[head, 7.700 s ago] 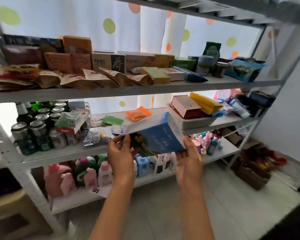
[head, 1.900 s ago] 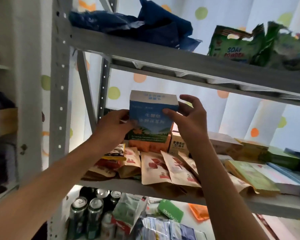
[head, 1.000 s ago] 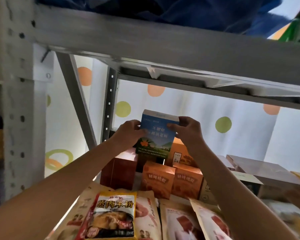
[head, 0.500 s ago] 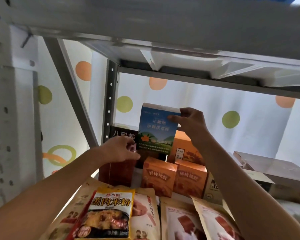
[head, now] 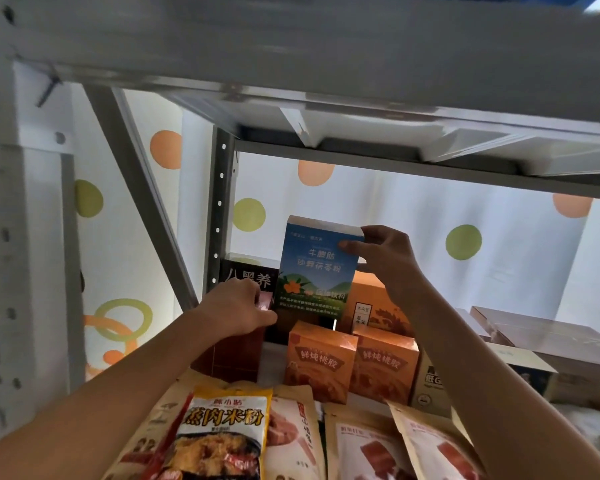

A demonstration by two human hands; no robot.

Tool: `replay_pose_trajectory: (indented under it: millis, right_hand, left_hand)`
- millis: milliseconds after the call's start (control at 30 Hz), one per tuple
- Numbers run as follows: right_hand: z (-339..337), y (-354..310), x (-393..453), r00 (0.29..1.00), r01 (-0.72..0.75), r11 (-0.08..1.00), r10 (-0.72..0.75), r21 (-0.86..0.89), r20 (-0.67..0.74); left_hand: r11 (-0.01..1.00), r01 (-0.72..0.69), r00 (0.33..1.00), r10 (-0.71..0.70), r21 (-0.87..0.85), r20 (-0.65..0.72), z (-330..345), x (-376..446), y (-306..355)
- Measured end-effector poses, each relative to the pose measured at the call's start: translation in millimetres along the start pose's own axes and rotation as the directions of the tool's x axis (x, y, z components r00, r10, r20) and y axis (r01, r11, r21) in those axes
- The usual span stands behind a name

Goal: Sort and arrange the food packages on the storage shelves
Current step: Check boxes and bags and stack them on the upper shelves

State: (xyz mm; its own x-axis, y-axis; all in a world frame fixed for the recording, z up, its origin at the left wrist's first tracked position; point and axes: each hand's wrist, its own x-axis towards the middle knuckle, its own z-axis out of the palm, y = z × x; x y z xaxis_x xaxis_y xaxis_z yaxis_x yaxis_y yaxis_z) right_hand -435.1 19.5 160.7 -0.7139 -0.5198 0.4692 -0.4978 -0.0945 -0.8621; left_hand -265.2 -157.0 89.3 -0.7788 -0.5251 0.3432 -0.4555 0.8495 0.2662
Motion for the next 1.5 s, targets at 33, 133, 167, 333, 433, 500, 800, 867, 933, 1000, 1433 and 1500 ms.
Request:
replay_pose_trajectory:
  millis: [33,133,167,333,433,500,800,867,933,1000,1433,1500]
  right_hand:
    - [2,1,-1,1.000,0.003,1.000,-0.003,-0.007,0.002]
    - [10,7,-6,1.000,-0.005,0.998,0.006,-0.059,0.017]
    - [14,11,-8,0.999,-0.011,0.996,0.014,-0.088,0.032]
    - [27,26,-14,0.997,-0.014,0.973,0.031,-0.229,0.074]
    - [24,24,-14,0.991,0.092,0.884,-0.038,-0.459,0.126]
    - [22,19,-16,0.985,0.137,0.796,-0.049,-0.590,0.163]
    - [23,21,-48,0.968,0.249,0.545,-0.160,-0.801,0.192]
    - [24,22,-59,0.955,0.295,0.554,-0.148,-0.779,0.257]
    - [25,23,-69,0.943,0.308,0.576,-0.076,-0.757,0.325]
    - [26,25,-75,0.932,0.316,0.552,-0.028,-0.772,0.362]
    - [34,24,-96,0.928,0.282,0.560,0.048,-0.779,0.370]
    - [34,16,-101,0.931,0.304,0.555,-0.002,-0.775,0.364]
  left_hand:
    - [1.000,-0.001,1.000,0.001,0.018,0.001,0,-1,0]
    - [1.000,-0.012,0.999,0.011,0.009,0.047,0,-1,-1]
    - [1.000,-0.009,0.998,0.010,-0.015,0.065,0,0,-2]
    - [0.973,0.019,0.998,-0.003,-0.231,0.070,-3,2,-3]
    - [0.961,-0.042,0.999,0.047,-0.272,0.012,1,1,-5]
    - [0.965,-0.083,0.997,0.082,-0.248,-0.017,0,-1,-3]
    - [0.986,-0.162,0.987,0.162,0.036,-0.001,3,-11,14]
    - [0.986,-0.162,0.987,0.162,0.045,0.016,4,-11,16]
    - [0.985,-0.161,0.987,0.160,0.055,0.021,3,-11,17]
    - [0.986,-0.157,0.988,0.156,0.061,0.021,-1,-13,18]
    - [0.978,-0.202,0.977,0.198,-0.055,-0.082,-28,-68,31]
    - [0.971,-0.221,0.971,0.209,-0.093,-0.119,-32,-77,31]
